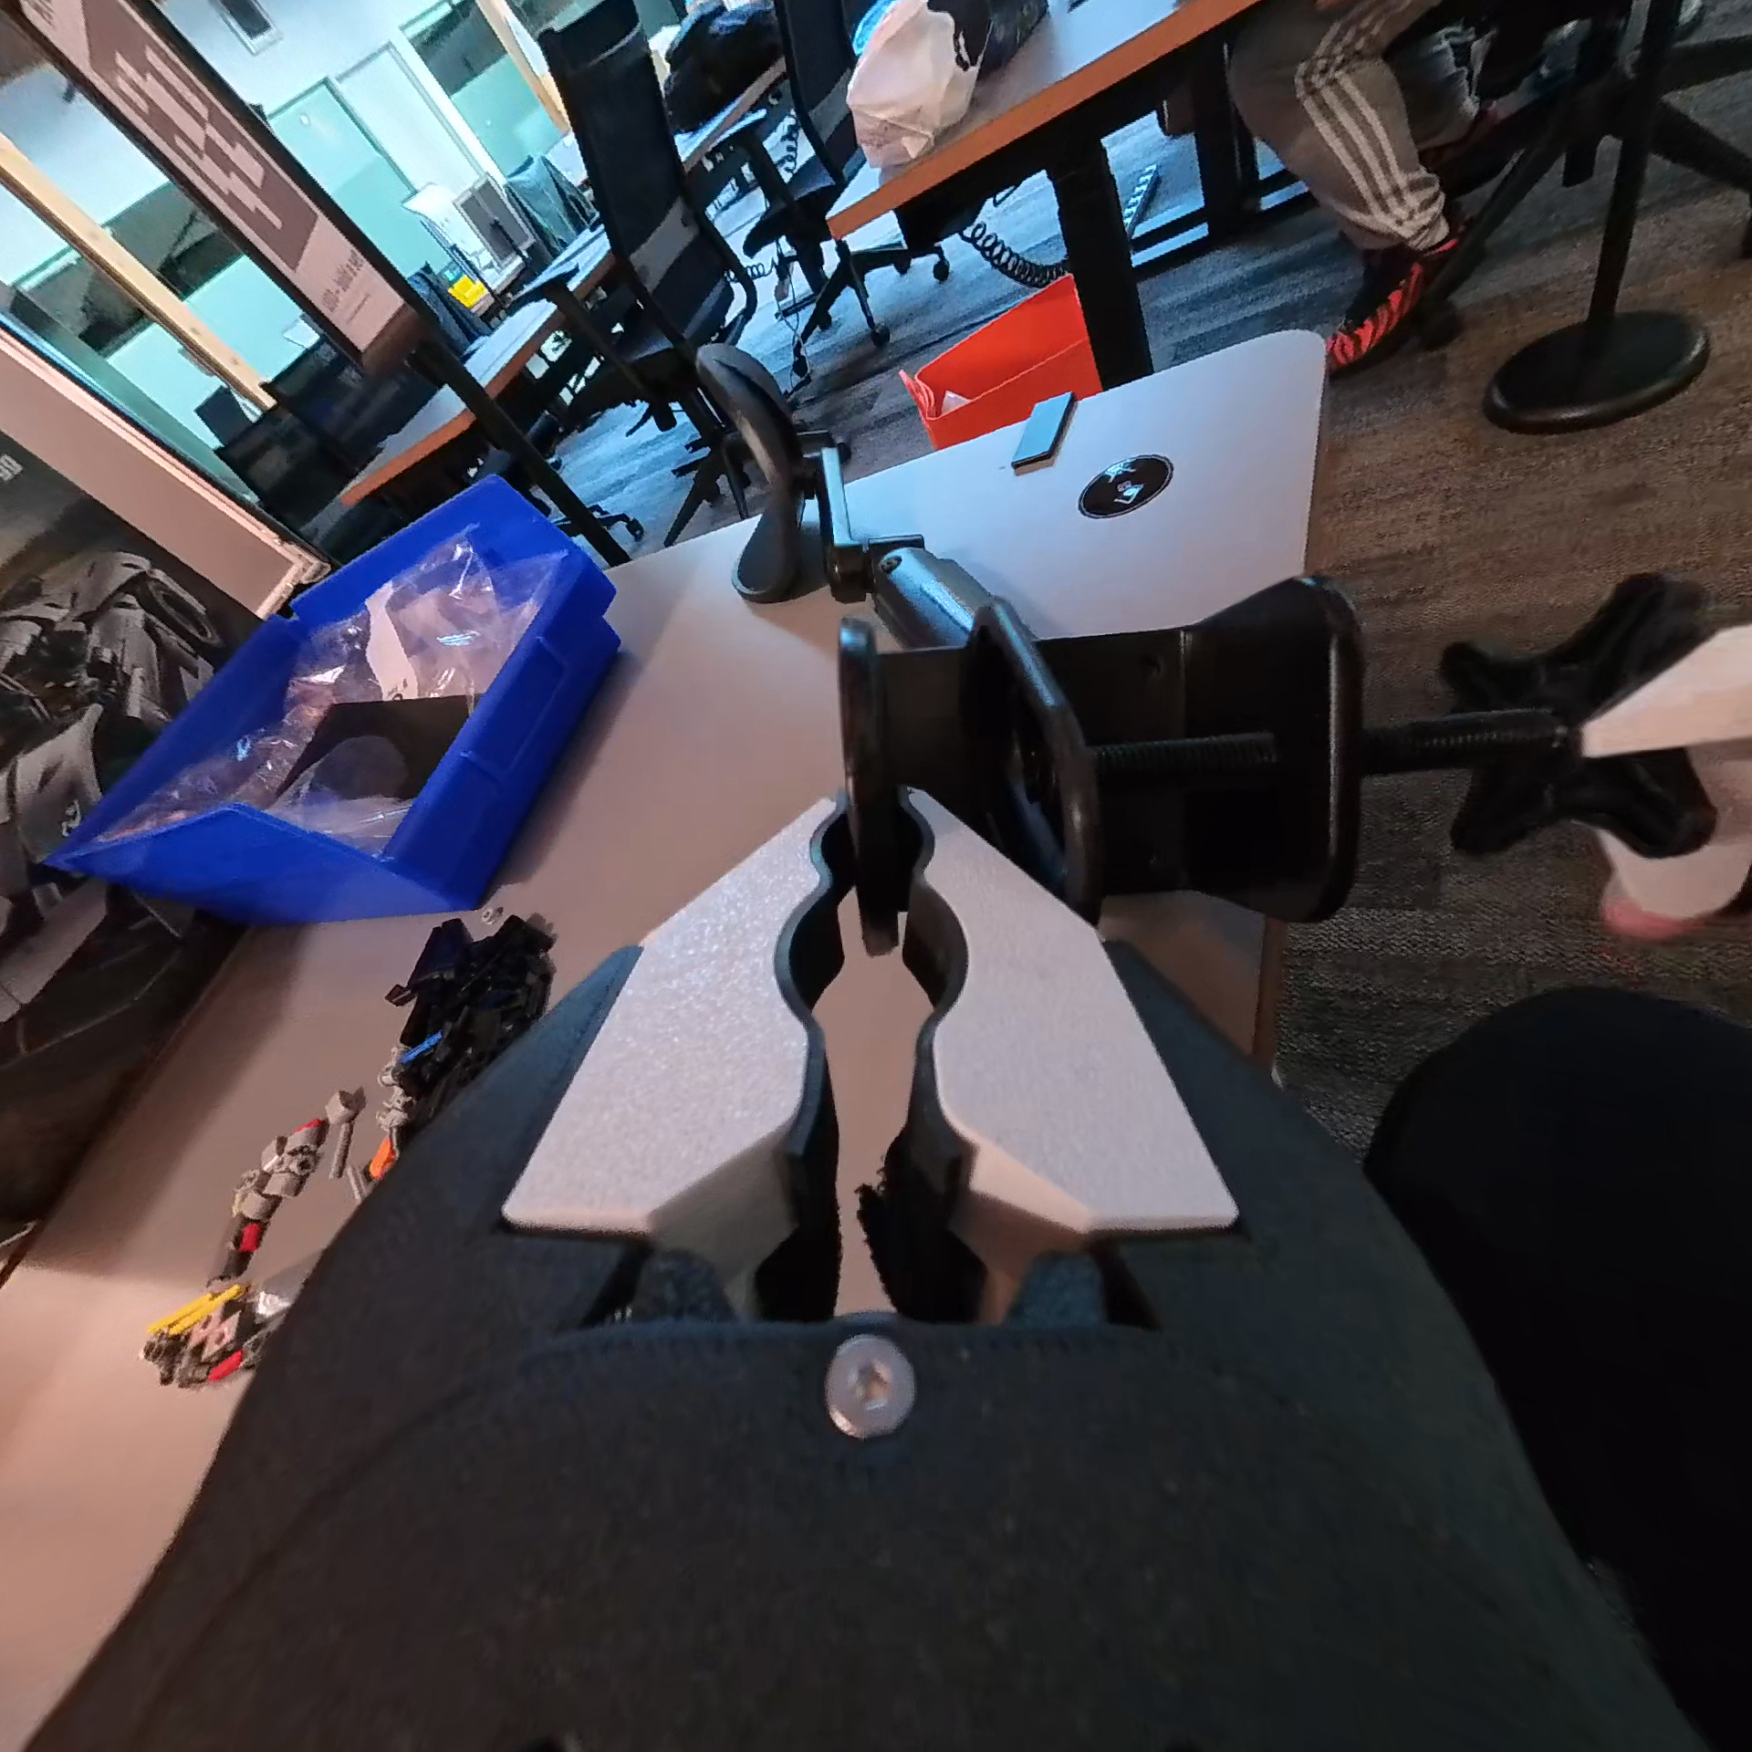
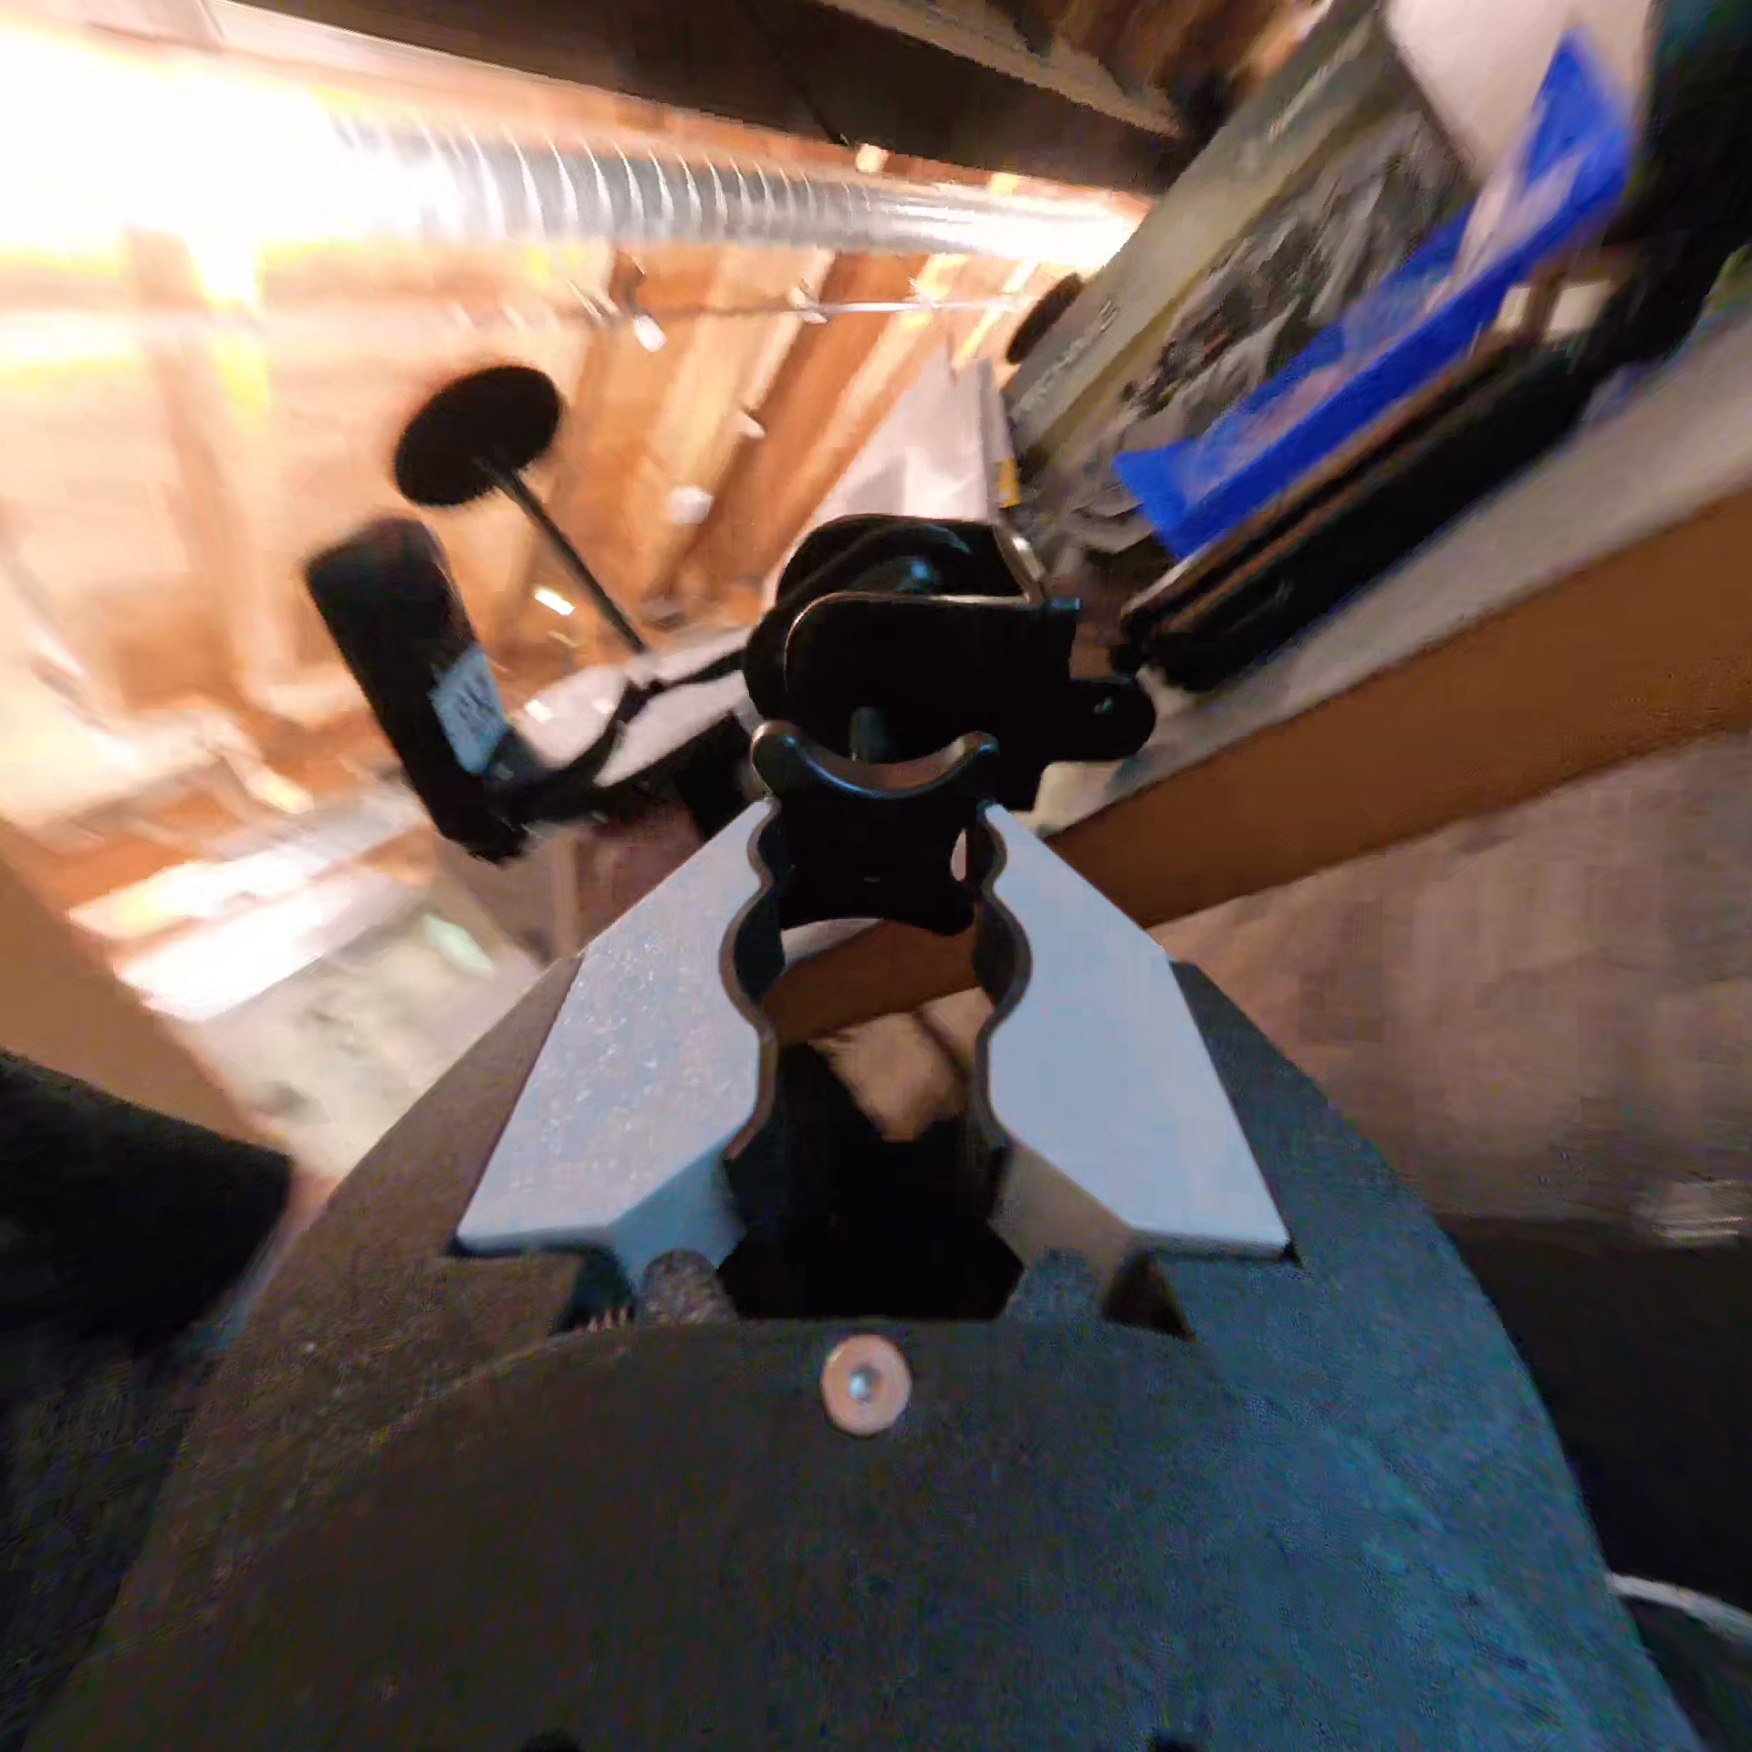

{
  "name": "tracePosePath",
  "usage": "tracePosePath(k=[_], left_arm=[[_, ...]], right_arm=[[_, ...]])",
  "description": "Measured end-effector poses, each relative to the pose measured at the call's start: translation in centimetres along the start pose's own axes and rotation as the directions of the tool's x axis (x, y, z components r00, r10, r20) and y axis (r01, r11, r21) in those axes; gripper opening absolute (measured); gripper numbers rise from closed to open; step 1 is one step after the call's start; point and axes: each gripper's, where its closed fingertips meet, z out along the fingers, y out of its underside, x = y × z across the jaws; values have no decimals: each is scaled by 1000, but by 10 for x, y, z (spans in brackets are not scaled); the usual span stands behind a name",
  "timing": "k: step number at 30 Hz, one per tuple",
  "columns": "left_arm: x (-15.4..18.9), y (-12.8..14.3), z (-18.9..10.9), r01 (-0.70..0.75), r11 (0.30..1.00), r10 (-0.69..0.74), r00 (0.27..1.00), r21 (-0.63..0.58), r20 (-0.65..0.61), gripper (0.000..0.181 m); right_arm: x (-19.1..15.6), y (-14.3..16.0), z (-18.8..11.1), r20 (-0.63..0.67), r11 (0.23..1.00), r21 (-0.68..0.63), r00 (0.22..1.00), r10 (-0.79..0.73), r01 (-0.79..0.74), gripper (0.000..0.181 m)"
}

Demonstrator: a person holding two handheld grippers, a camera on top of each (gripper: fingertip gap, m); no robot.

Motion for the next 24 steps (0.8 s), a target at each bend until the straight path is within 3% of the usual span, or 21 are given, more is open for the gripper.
tracePosePath(k=[1, 2, 3, 4, 5, 6, 7, 8, 9, 10, 12, 13, 15, 18, 19, 22, 23, 24], left_arm=[[0, 0, 0, -3, 1000, 3, 1000, -3, -1, 5], [1, 1, 0, 6, 1000, -6, 1000, -5, -8, 5], [0, 2, 1, 18, 1000, -18, 1000, -8, -12, 5], [-2, 2, 1, 28, 1000, -28, 1000, -9, -11, 4], [-3, 4, 2, 40, 999, -40, 999, -17, -9, 4], [-5, 5, 2, 59, 998, -60, 998, -25, -12, 4], [-6, 5, 2, 74, 997, -75, 997, -24, -17, 4], [-7, 4, 1, 64, 998, -64, 998, -14, -8, 4], [-6, 3, 1, 40, 999, -40, 999, -12, 6, 4], [-5, 2, 1, 33, 999, -33, 999, -8, 7, 4], [-6, 3, 1, 43, 999, -43, 999, -9, 2, 5], [-6, 2, 1, 45, 999, -45, 999, -8, 1, 5], [-5, 2, 1, 38, 999, -38, 999, -7, 4, 4], [-4, 1, 0, 28, 1000, -28, 1000, -2, 6, 5], [-4, 1, 0, 25, 1000, -25, 1000, -1, 8, 5], [-5, 4, 1, 35, 999, -35, 999, -15, 5, 5], [-5, 5, 1, 40, 999, -40, 999, -20, 2, 5], [-4, 6, 2, 47, 999, -47, 999, -28, -5, 5]], right_arm=[[-1, -2, -1, -69, 983, -35, 980, -184, 182, 34], [-1, -2, -2, -142, 896, -124, 887, -441, 426, 34], [1, -1, -2, -185, 697, -264, 675, -715, 666, 34], [3, -2, -3, -175, 376, -423, 333, -927, 824, 34], [3, -6, -3, -121, 63, -524, -1, -993, 849, 35], [1, -7, -1, -91, -45, -533, -111, -990, 845, 35], [1, -4, -1, -80, 13, -498, -31, -996, 867, 34], [5, -3, -5, -95, 119, -481, 84, -992, 868, 38], [8, -8, -11, -156, 263, -455, 214, -964, 851, 56], [7, -9, -15, -201, 465, -380, 419, -885, 800, 68], [0, -6, -19, -160, 868, -170, 855, -492, 468, 65], [1, -6, -20, -112, 967, -85, 962, -249, 240, 68], [5, -6, -20, 16, 996, 10, 996, 92, -92, 63], [-3, 1, -7, 152, 970, -21, 958, 244, -244, 57], [-6, 1, -2, 158, 968, -24, 955, 252, -251, 46], [-9, -1, 7, 98, 996, -27, 992, 86, -83, 43], [-9, -1, 7, 39, 996, -50, 997, -69, 71, 42], [-10, -2, 6, -42, 949, -94, 952, -305, 300, 42]])
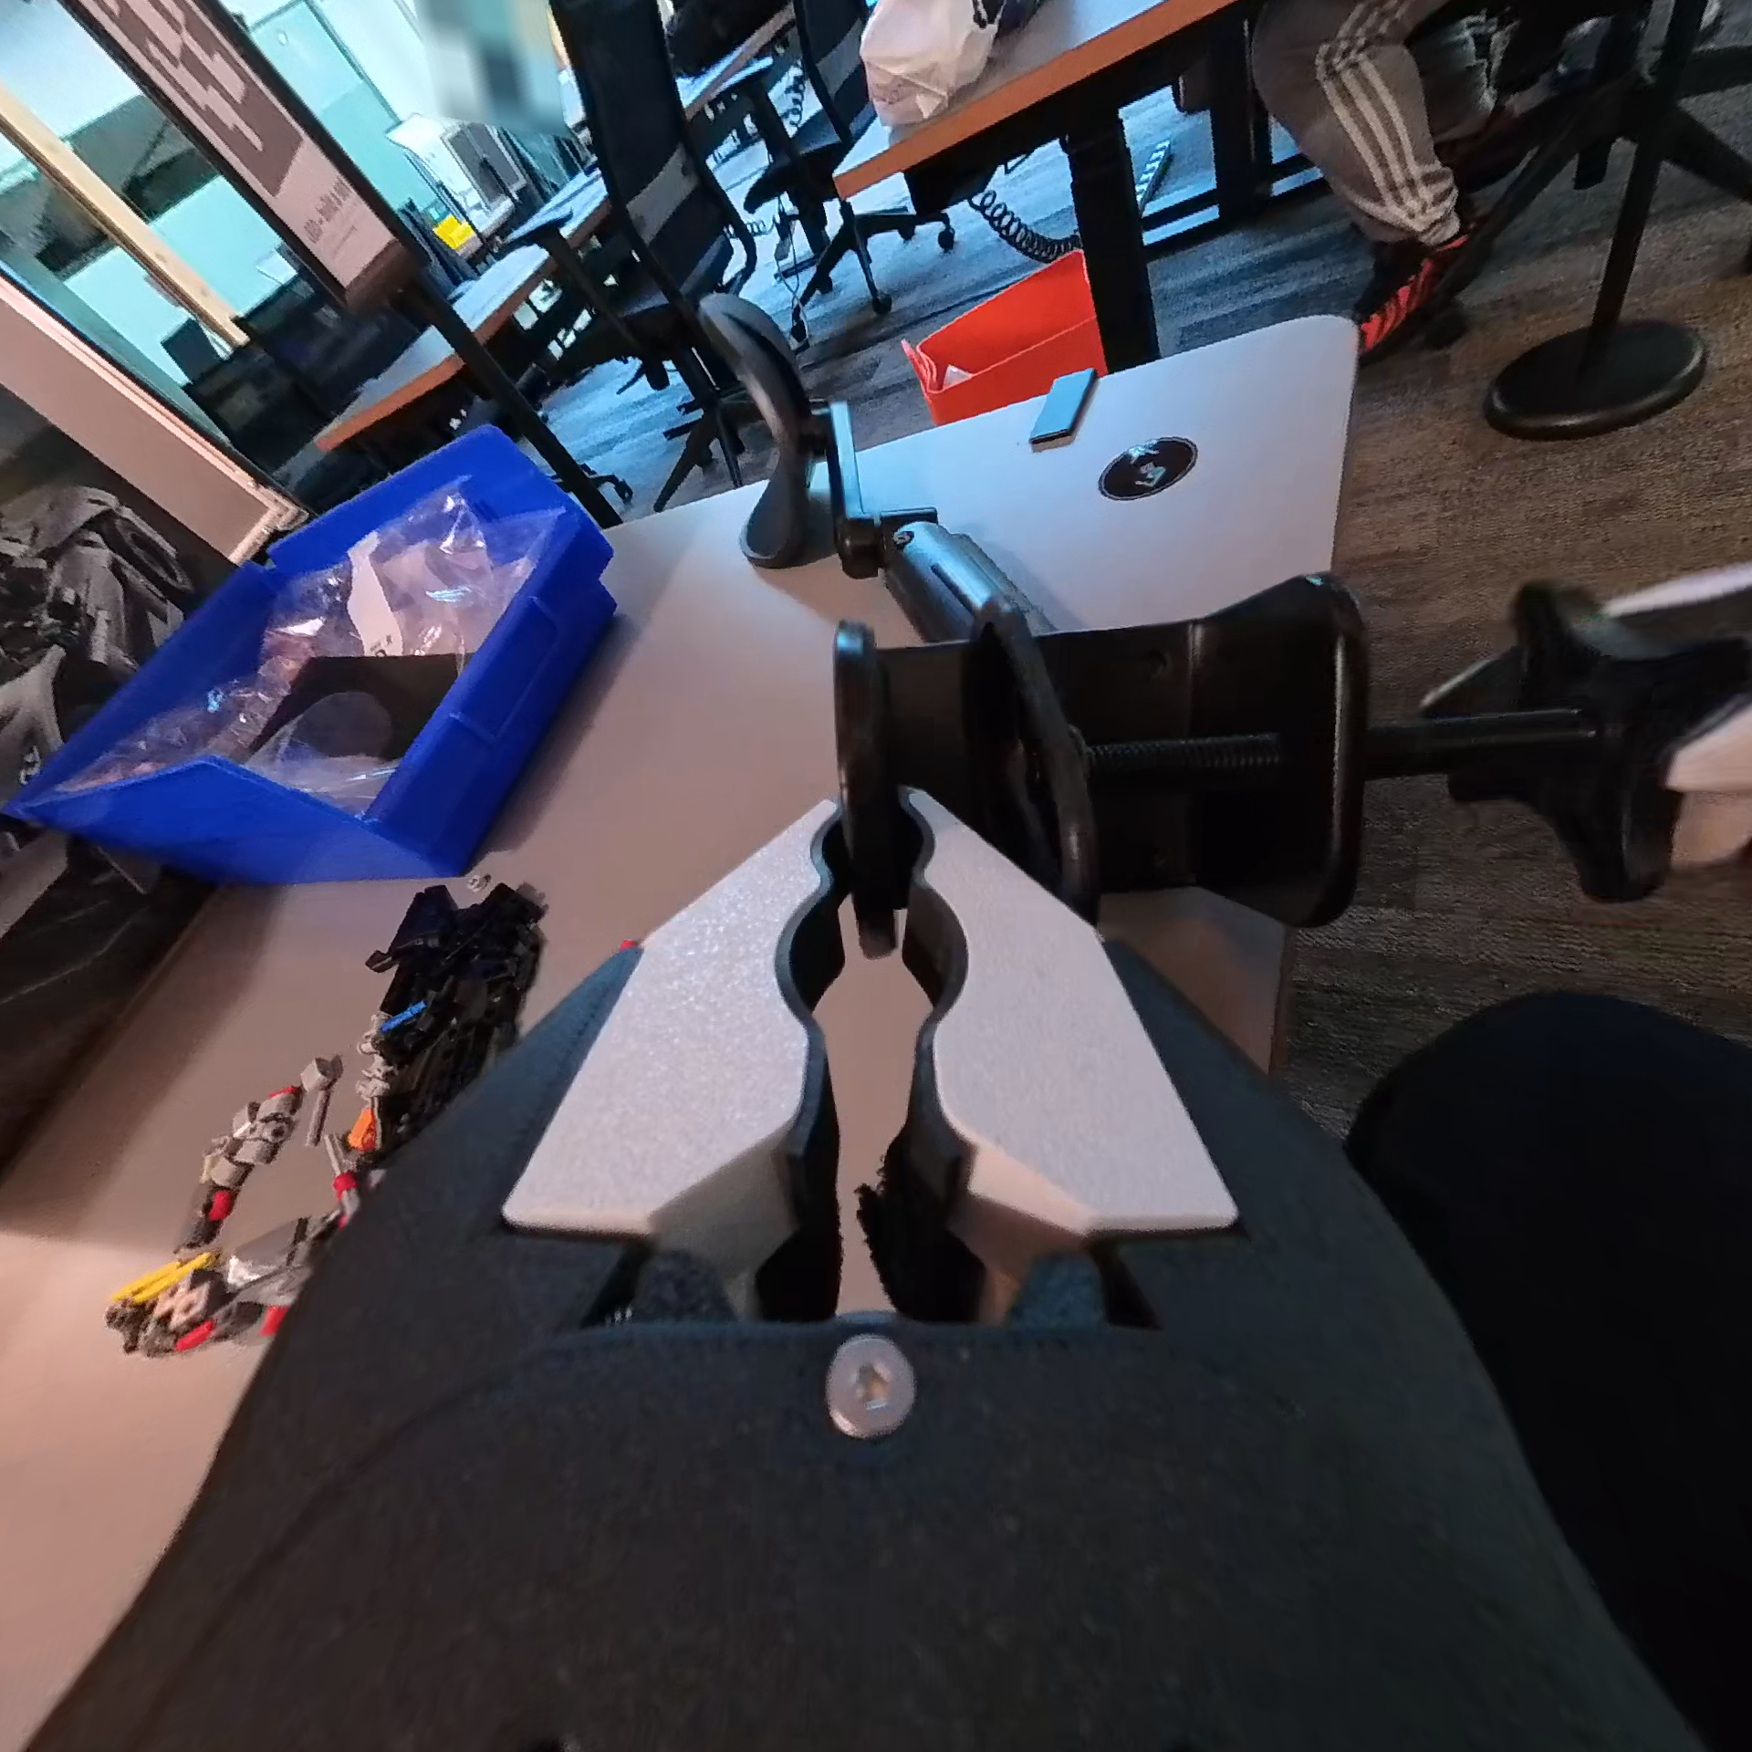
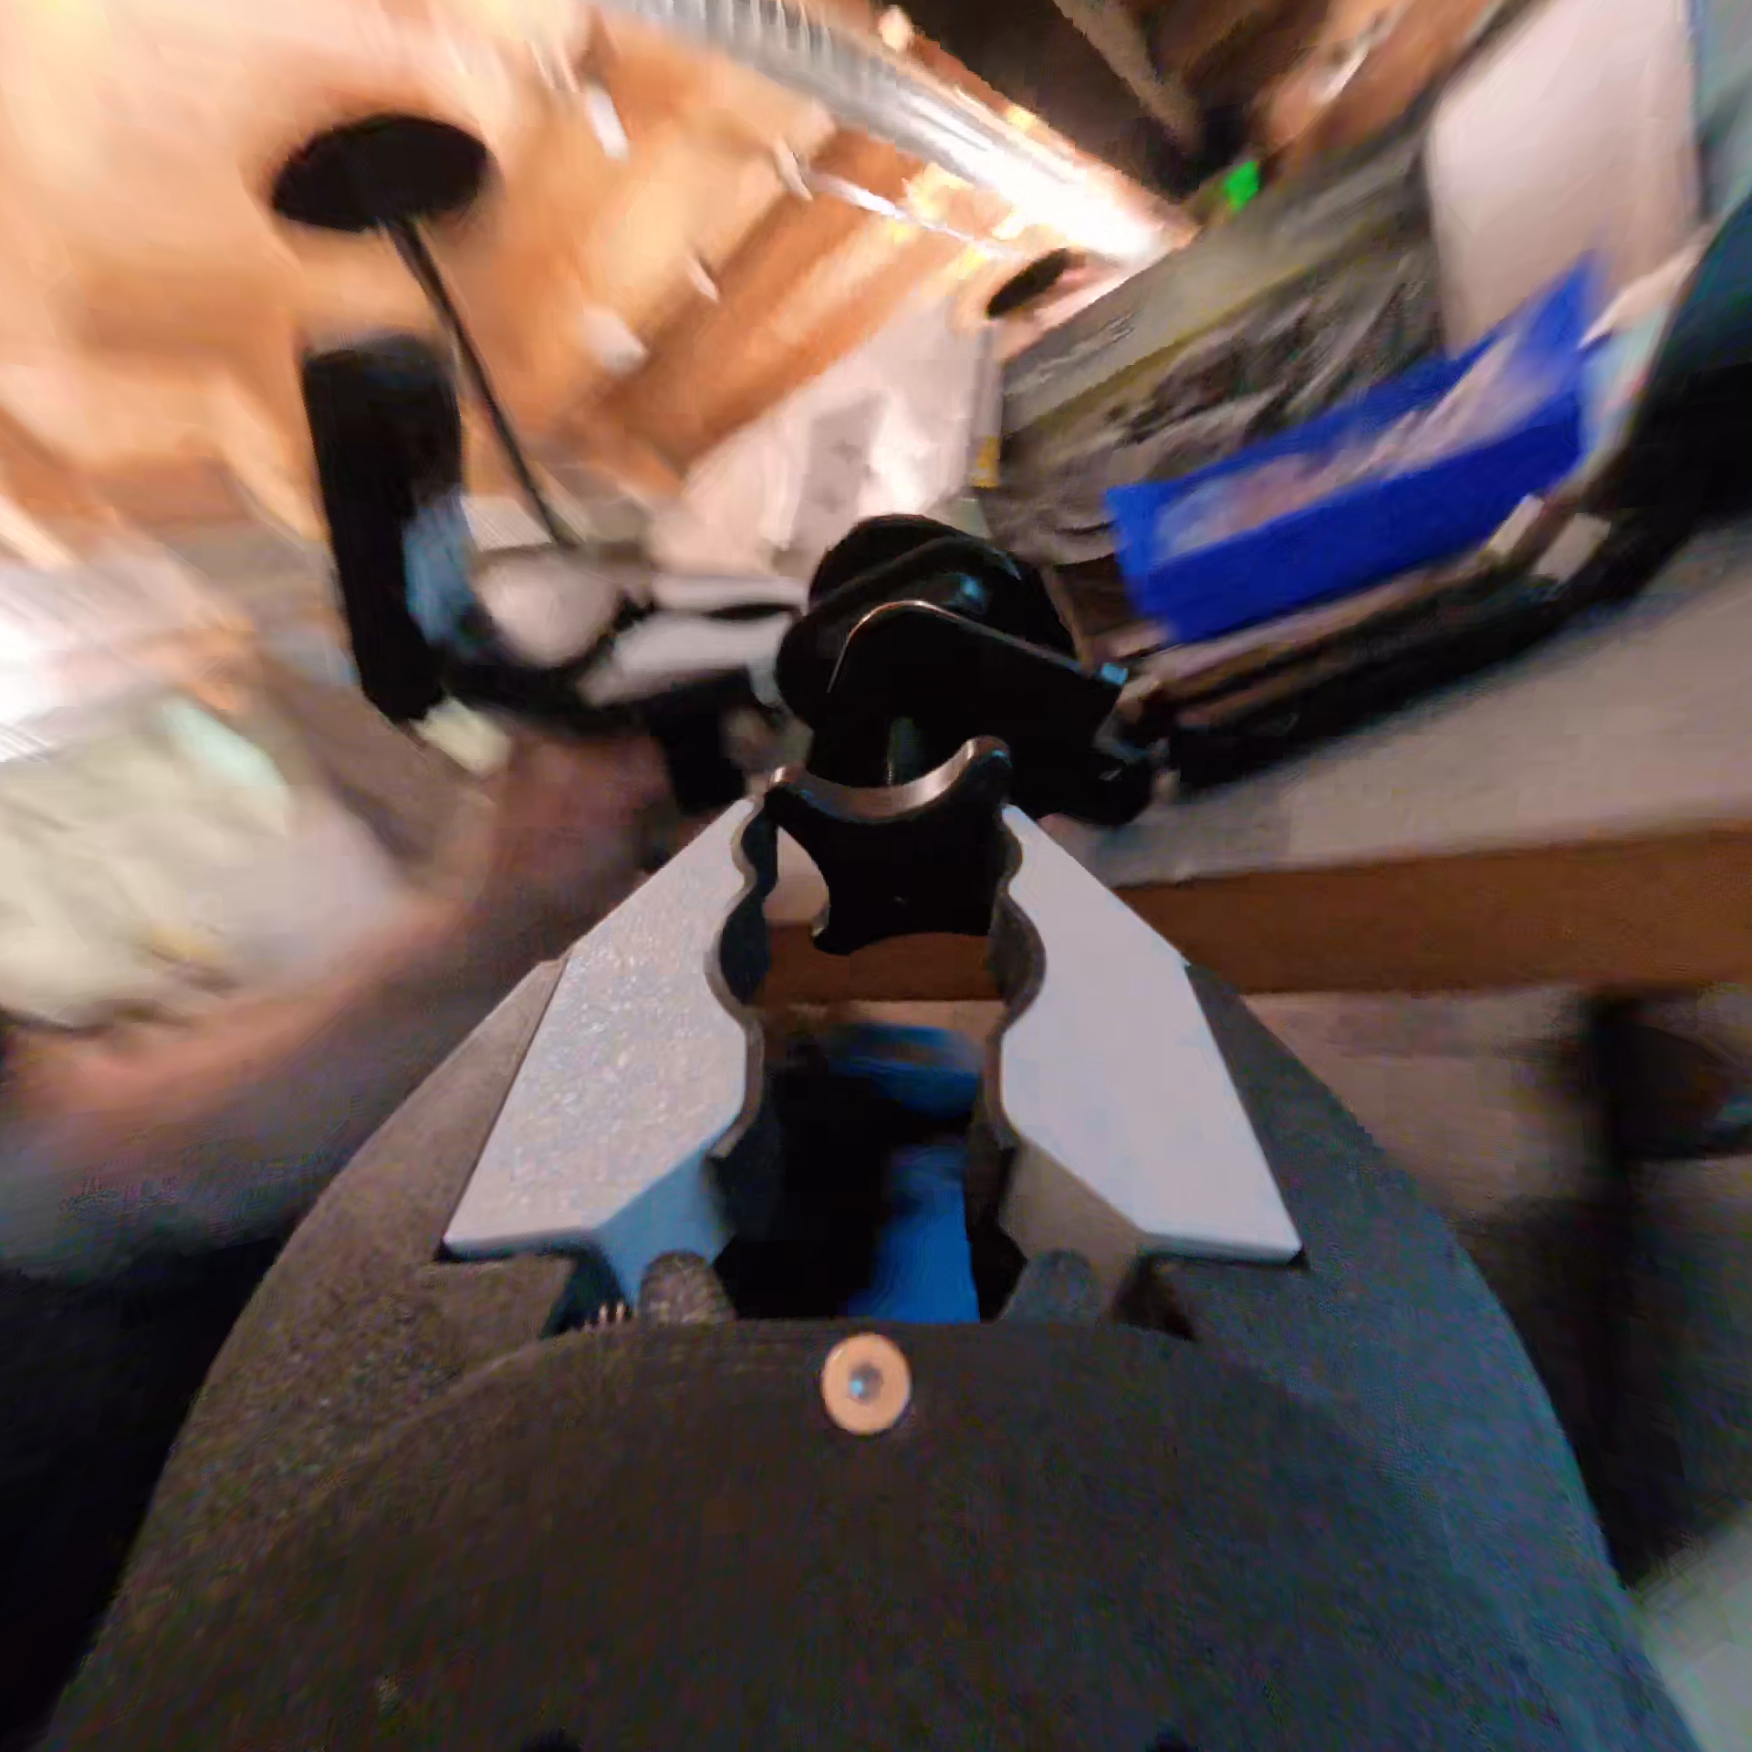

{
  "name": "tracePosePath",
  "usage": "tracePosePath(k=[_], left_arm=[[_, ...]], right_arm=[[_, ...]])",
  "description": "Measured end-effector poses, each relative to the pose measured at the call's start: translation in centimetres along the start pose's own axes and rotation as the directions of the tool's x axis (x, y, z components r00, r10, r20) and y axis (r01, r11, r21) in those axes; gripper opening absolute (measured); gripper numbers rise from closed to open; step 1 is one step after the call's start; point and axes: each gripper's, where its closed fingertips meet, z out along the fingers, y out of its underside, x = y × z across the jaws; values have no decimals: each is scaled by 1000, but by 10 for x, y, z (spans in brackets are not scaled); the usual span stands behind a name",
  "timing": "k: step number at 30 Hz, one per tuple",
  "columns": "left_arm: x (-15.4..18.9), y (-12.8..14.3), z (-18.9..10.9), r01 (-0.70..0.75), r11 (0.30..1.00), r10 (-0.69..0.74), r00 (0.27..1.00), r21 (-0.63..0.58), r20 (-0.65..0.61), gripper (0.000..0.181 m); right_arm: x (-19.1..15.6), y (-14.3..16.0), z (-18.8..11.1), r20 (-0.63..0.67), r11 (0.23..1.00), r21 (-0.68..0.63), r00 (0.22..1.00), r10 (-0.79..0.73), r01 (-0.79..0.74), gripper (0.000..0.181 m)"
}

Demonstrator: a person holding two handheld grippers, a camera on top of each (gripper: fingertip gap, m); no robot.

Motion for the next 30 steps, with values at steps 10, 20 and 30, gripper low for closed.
tracePosePath(k=[10, 20, 30], left_arm=[[-6, 0, 0, 28, 1000, -28, 1000, 2, 10, 4], [-3, -2, 0, 6, 1000, -6, 1000, 11, 16, 4], [-8, 5, 3, 82, 996, -82, 996, -16, -17, 8]], right_arm=[[8, -5, -21, -221, 709, -247, 674, -705, 660, 70], [11, 7, 1, 156, 913, 7, 903, 401, -407, 47], [21, 17, 2, -83, 203, -444, 186, -979, 873, 42]])
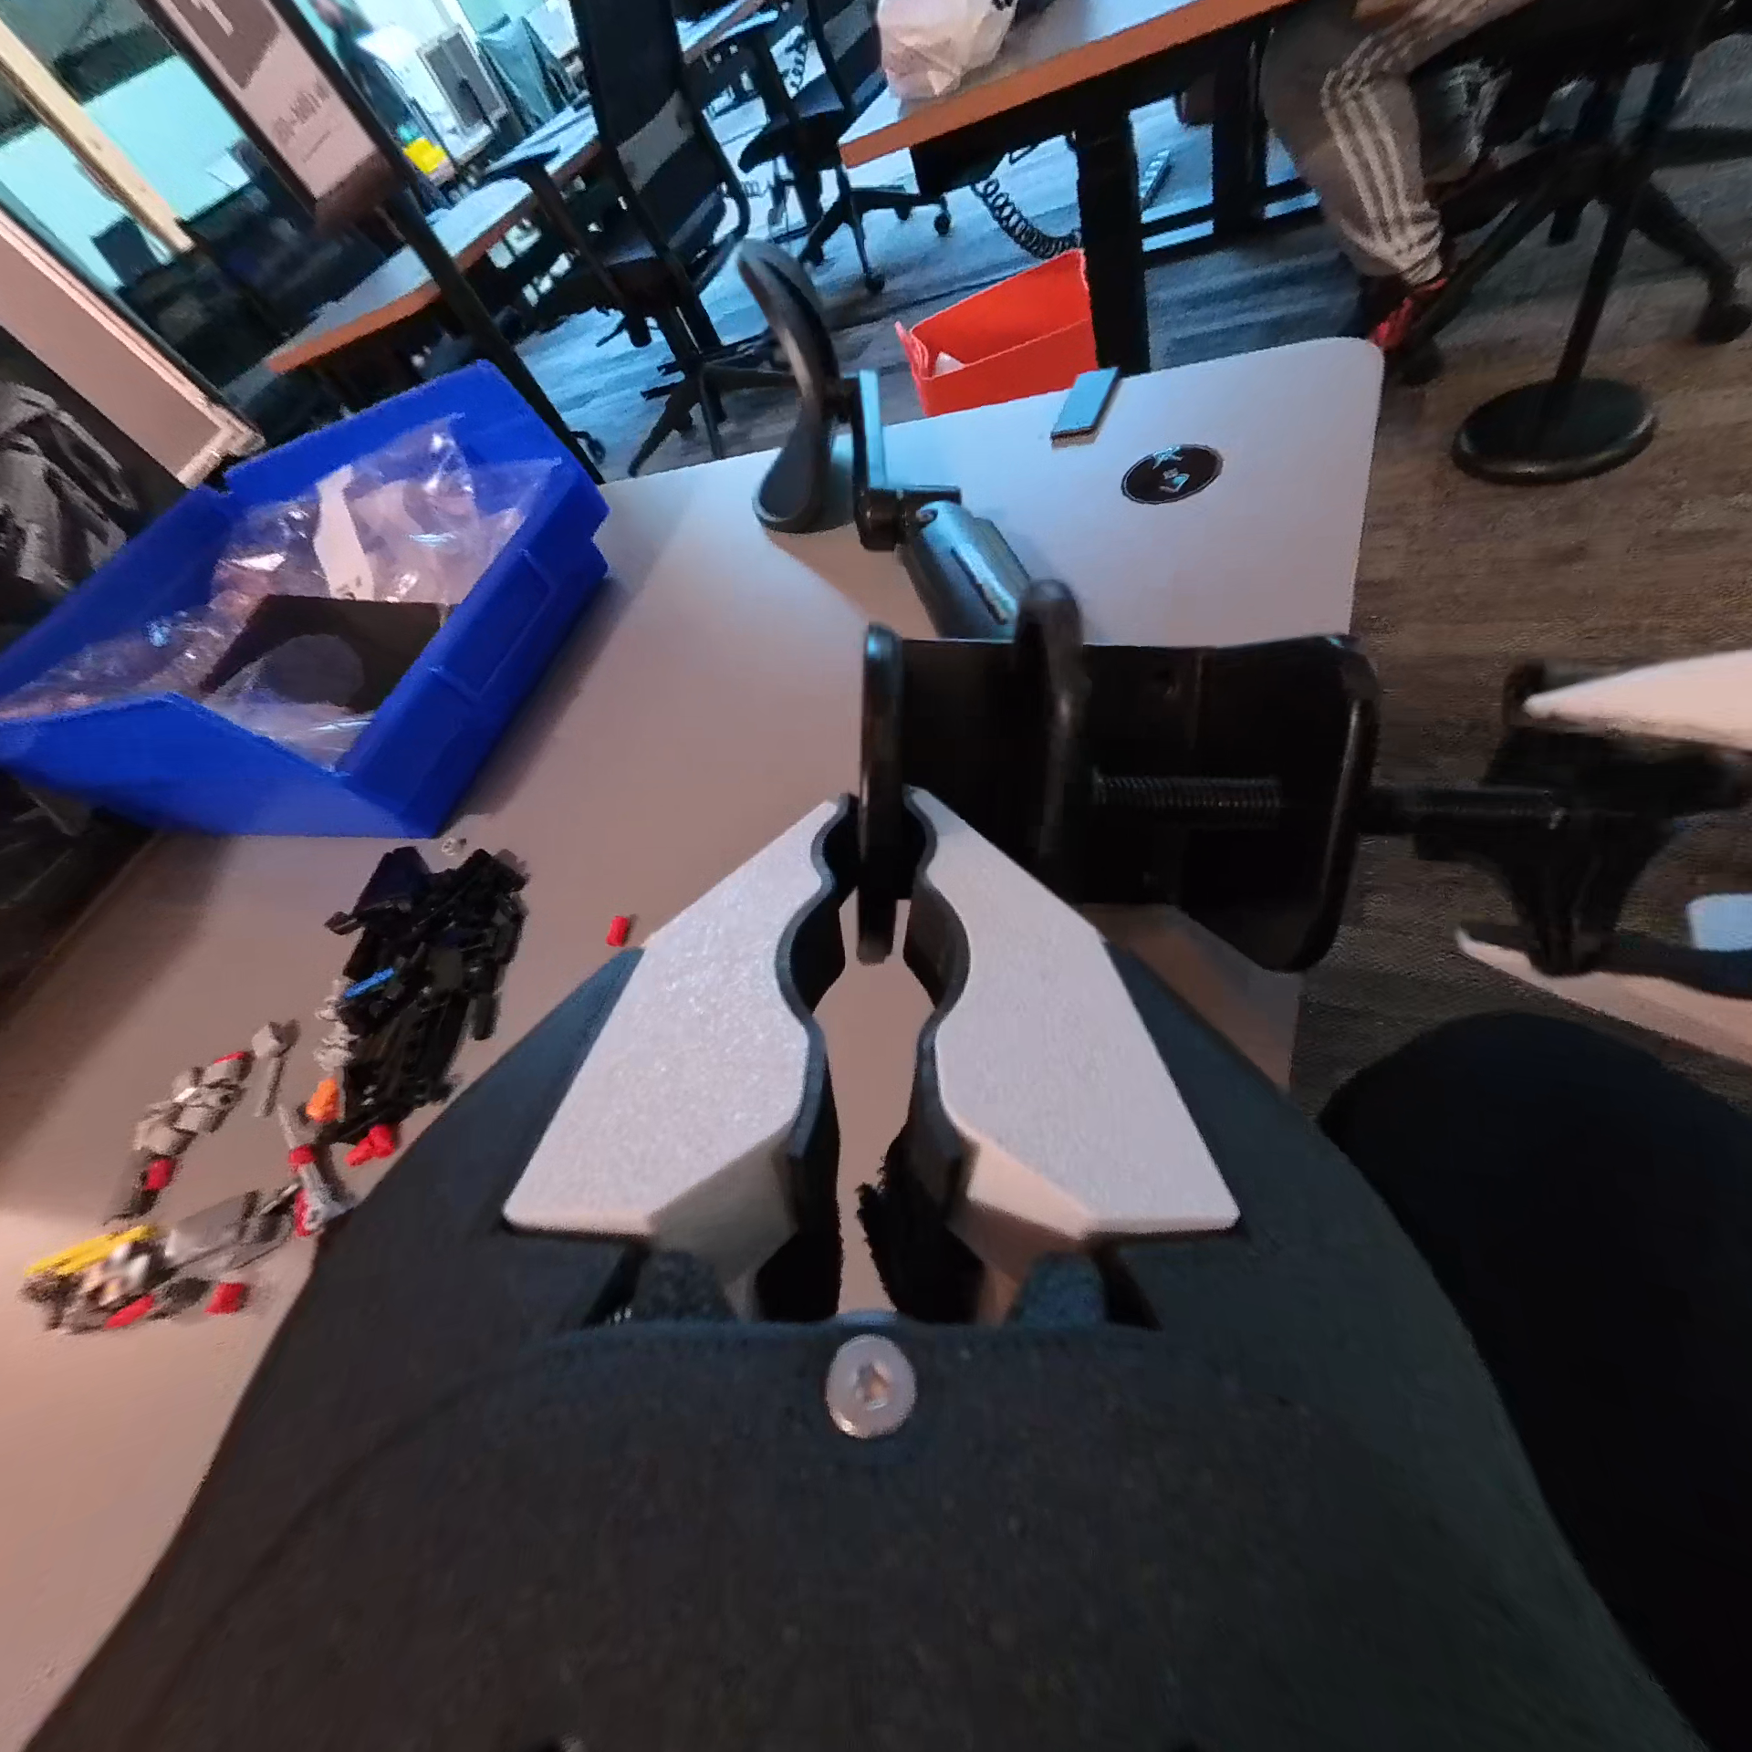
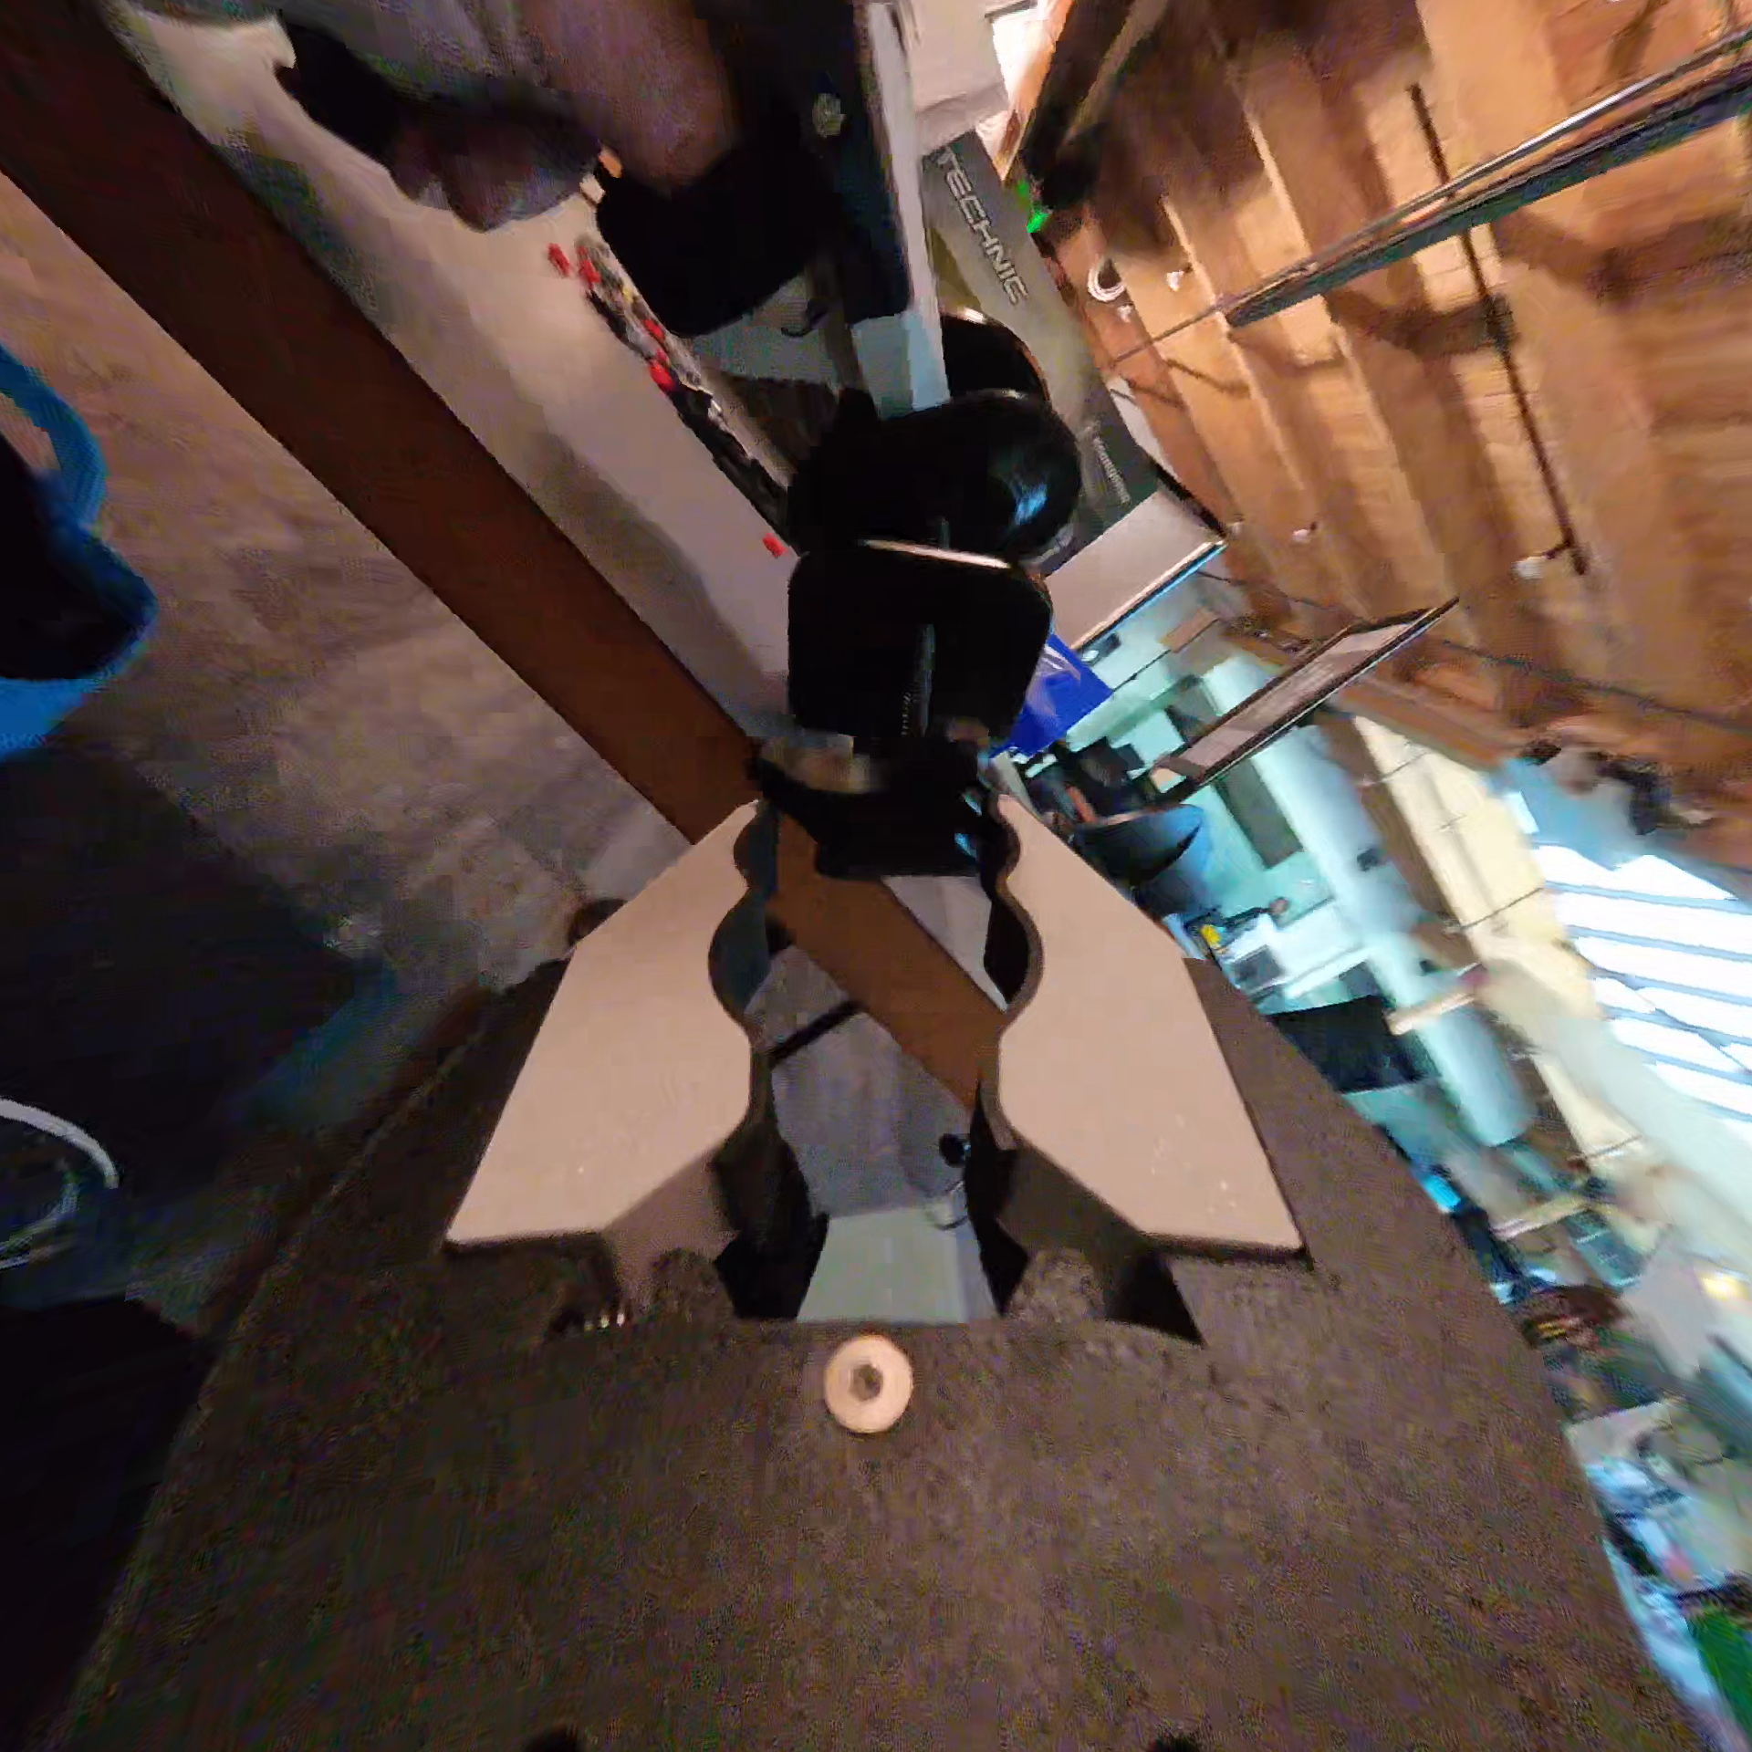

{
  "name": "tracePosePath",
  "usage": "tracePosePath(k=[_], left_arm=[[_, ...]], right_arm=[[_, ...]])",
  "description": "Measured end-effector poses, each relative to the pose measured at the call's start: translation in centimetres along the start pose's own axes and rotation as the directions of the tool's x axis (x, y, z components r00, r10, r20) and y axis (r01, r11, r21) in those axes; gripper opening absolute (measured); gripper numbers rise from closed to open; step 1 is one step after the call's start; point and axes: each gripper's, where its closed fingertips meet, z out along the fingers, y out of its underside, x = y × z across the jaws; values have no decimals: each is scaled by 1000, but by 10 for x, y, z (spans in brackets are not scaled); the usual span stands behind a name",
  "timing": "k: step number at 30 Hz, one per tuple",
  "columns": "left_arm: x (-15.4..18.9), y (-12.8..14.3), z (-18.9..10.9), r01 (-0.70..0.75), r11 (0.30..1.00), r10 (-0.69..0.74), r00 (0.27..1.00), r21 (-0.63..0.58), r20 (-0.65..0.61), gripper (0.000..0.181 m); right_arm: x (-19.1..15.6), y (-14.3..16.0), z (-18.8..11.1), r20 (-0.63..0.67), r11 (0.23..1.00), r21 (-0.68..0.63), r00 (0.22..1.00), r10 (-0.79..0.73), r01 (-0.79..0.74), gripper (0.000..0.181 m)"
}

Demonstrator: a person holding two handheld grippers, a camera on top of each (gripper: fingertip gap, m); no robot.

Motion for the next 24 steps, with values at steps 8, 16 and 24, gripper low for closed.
tracePosePath(k=[8, 16, 24], left_arm=[[1, -3, -1, -49, 999, 49, 998, 7, 31, 5], [1, -2, -1, -47, 999, 47, 998, 6, 30, 5], [-3, 2, 1, 0, 1000, 0, 1000, -11, 12, 8]], right_arm=[[6, 3, -16, 488, -32, -77, -66, 870, -997, 75], [13, -18, 3, 584, -172, -137, -219, 782, -976, 45], [-4, -9, 11, 14, 999, -45, 1000, -18, 19, 45]])
